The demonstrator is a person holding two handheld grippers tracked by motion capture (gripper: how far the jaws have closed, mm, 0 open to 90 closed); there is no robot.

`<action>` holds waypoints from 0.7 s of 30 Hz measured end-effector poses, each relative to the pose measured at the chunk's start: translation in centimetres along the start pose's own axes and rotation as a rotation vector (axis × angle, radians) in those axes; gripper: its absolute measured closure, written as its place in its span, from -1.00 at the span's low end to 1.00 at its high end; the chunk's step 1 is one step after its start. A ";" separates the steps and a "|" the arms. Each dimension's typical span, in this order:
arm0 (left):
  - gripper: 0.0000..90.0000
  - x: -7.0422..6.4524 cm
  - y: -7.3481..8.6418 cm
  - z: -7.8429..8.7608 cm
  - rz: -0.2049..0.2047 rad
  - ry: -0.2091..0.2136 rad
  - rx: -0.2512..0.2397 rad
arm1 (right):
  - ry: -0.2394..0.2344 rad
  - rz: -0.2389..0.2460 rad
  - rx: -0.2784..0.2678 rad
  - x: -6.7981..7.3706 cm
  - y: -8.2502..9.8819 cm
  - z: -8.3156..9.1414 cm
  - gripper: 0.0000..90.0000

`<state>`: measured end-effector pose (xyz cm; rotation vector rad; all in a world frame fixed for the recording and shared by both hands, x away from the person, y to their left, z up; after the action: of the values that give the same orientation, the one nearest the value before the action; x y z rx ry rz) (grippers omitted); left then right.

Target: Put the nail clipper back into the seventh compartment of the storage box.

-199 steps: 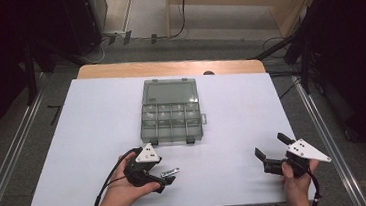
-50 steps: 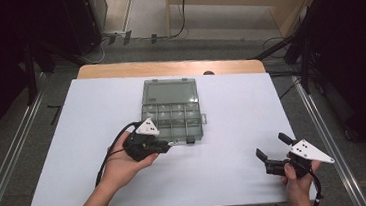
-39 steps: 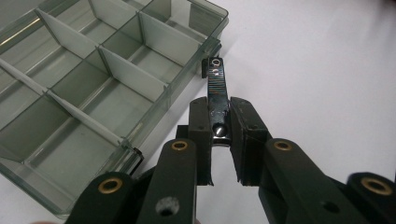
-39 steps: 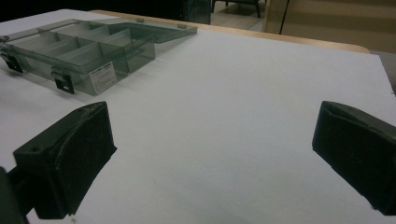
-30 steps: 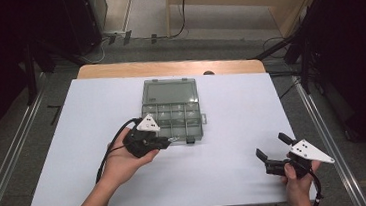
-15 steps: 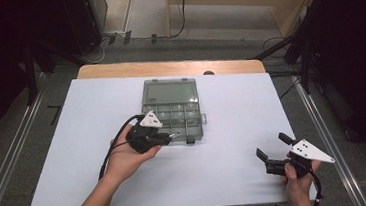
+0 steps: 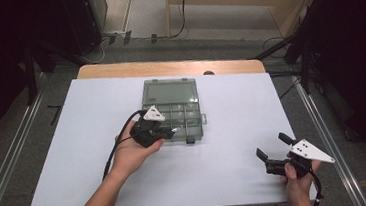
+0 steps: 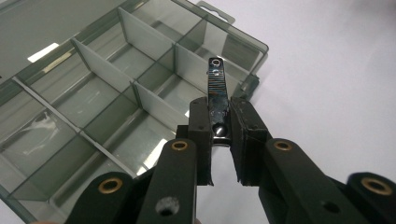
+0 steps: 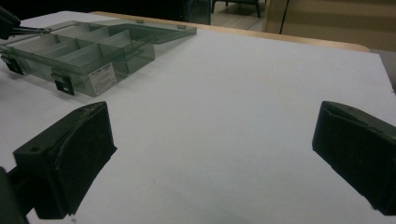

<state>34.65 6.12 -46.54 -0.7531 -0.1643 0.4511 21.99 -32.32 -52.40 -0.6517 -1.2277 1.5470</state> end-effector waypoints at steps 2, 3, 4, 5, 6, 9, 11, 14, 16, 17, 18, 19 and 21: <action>0.75 0.1 -0.1 -0.3 0.011 -0.006 -0.004 | -0.001 0.002 0.000 0.0 0.0 0.0 -1.00; 0.75 0.2 -0.2 -0.4 0.014 -0.005 -0.003 | -0.002 0.003 0.002 0.0 0.0 0.0 -1.00; 0.75 0.2 -0.2 -0.6 0.022 -0.007 -0.004 | -0.002 0.003 0.002 0.0 0.0 0.0 -1.00; 0.75 0.2 -0.2 -0.7 0.023 -0.012 -0.006 | -0.002 0.005 0.002 0.0 0.0 0.0 -1.00; 0.75 0.3 -0.2 -0.9 0.032 -0.026 -0.009 | -0.003 0.005 0.002 0.0 0.0 0.0 -1.00; 0.75 0.5 -0.2 -1.3 0.060 -0.033 -0.024 | -0.003 0.004 0.002 0.0 0.0 0.0 -1.00; 0.75 0.5 -0.3 -1.5 0.072 -0.038 -0.021 | -0.003 0.004 0.003 0.0 0.0 0.0 -1.00; 0.75 0.5 -0.2 -2.0 0.091 -0.043 -0.025 | -0.004 0.005 0.003 0.0 0.0 0.0 -1.00; 0.75 0.5 -0.2 -2.3 0.108 -0.042 -0.031 | -0.004 0.005 0.003 0.0 0.0 0.0 -1.00; 0.75 0.5 -0.3 -2.4 0.114 -0.042 -0.032 | -0.004 0.005 0.003 0.0 0.0 0.0 -1.00; 0.75 0.4 -0.3 -2.5 0.118 -0.043 -0.032 | -0.004 0.005 0.003 0.0 0.0 0.0 -1.00; 0.75 0.4 -0.3 -2.6 0.122 -0.049 -0.035 | -0.004 0.005 0.003 0.0 0.0 0.0 -1.00; 0.74 0.3 -0.3 -2.8 0.118 -0.054 -0.038 | -0.004 0.006 0.004 0.0 0.0 0.0 -1.00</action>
<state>35.84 4.33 -48.35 -0.7906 -0.1793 0.5822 22.00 -32.28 -52.40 -0.6503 -1.2268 1.5556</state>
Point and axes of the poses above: each handheld gripper's, and its own axes: z roughly backward along the jaws, y roughly out of its underside, x roughly to its left, the point moved 3 cm from there along -z, roughly forward along the jaws, and after that the axes turned 6 degrees about -z, right-handed, at the moved point
